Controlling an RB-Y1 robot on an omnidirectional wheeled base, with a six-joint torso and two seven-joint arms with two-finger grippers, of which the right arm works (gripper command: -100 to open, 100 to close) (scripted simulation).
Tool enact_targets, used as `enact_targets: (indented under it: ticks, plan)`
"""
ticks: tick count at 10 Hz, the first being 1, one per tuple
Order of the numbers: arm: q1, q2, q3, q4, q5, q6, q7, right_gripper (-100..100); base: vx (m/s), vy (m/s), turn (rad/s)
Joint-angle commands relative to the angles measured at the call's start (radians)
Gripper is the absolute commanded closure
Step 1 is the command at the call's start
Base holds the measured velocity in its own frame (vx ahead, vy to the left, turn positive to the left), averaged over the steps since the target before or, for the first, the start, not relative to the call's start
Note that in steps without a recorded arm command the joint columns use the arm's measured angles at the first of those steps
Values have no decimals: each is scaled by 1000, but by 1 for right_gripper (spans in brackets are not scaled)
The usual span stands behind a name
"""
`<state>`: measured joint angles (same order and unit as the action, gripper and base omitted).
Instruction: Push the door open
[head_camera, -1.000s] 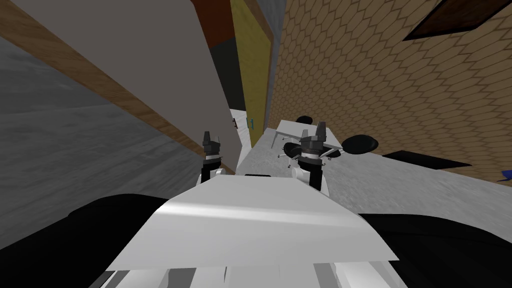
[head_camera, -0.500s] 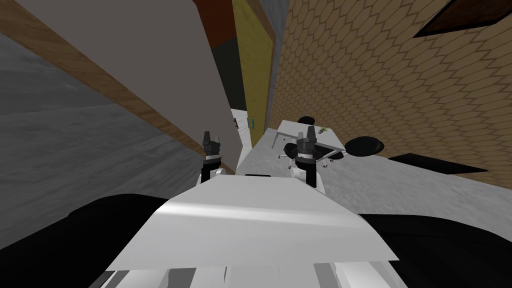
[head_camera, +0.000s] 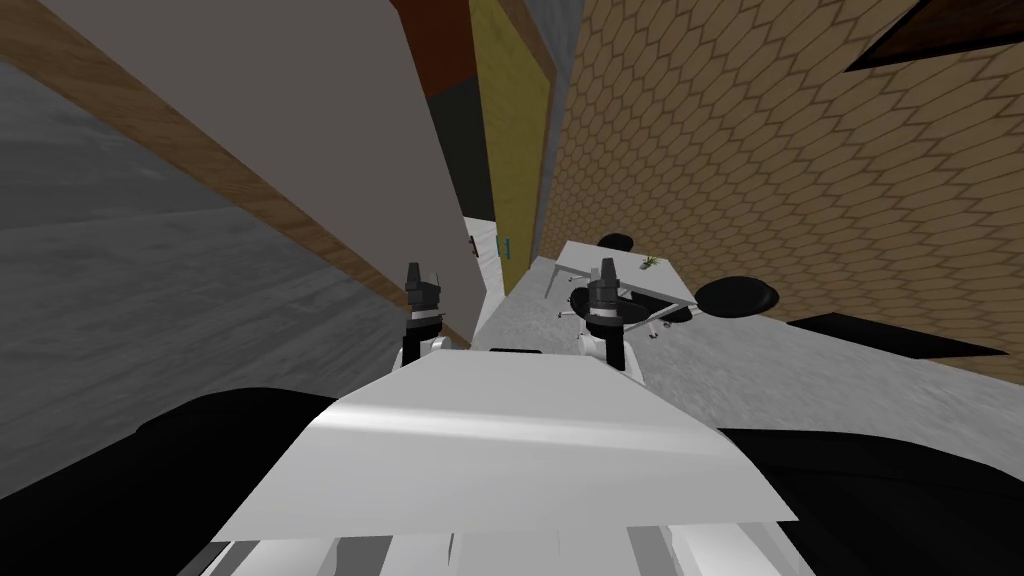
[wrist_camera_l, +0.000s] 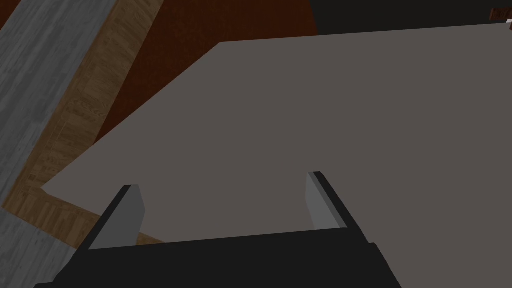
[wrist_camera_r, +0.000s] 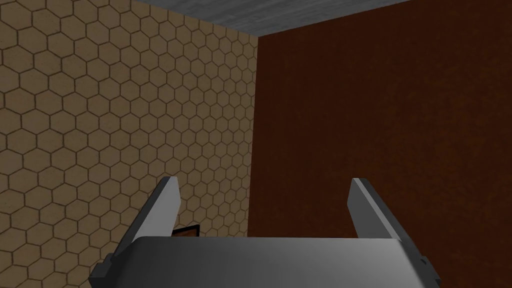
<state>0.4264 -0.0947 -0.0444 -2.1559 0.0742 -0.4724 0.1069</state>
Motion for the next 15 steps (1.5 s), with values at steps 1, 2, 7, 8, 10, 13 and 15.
enact_targets:
  ticks: [1,2,7,8,10,13,15]
  plan:
    - [-7,-5,9,35,6,-19,25,-100,16,-15,51]
    - [-11,-11,11,54,8,-28,37,-100,18,-14,42]
    - [-39,-41,26,167,20,-78,107,-100,20,-18,49]
    - [-45,-47,29,190,22,-89,122,-100,29,-15,52]
    - [-51,-53,32,215,25,-100,137,-100,20,-13,34]
    - [-64,-66,38,266,30,-123,169,-100,20,-11,43]
    - [-77,-78,45,317,36,-146,201,-100,30,-17,58]
